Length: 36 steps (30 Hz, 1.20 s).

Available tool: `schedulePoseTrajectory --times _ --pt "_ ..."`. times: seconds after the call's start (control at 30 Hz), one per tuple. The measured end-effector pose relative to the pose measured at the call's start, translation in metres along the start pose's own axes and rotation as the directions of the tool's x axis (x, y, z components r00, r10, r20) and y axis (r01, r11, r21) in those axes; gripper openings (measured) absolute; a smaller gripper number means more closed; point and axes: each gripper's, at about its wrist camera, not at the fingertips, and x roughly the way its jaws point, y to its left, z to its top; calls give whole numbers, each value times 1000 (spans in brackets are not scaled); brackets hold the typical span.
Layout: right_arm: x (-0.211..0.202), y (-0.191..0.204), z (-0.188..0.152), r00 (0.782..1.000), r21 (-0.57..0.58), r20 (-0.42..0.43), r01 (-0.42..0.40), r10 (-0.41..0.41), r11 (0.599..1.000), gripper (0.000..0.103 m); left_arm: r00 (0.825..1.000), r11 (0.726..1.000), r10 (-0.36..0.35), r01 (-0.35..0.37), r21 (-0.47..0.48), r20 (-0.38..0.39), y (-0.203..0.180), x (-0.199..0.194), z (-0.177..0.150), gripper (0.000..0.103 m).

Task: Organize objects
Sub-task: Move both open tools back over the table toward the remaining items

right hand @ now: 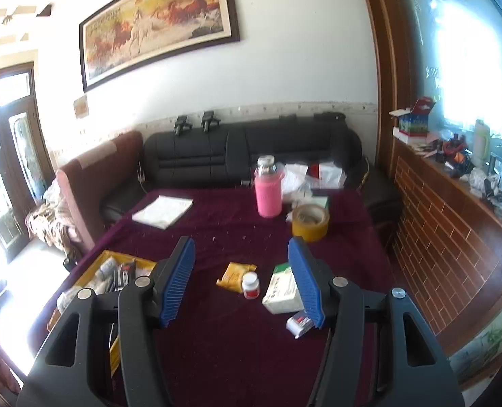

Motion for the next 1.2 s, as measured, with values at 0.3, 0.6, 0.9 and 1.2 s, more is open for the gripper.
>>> schedulePoseTrajectory --times 0.3,0.6,0.9,1.2 --pt "-35 -16 54 997 -2 8 -74 74 997 58 974 985 -101 68 160 205 -64 -22 58 67" --pt "-45 -20 58 995 -28 -14 -101 100 995 58 949 964 -249 224 141 193 -92 -14 120 67" --pt "-93 -47 107 999 -24 -47 26 -27 999 58 890 895 -440 446 -20 118 -88 -30 217 69" --pt "-104 -70 202 941 -108 -124 301 -313 947 83 923 927 -376 374 31 86 -119 22 274 101"
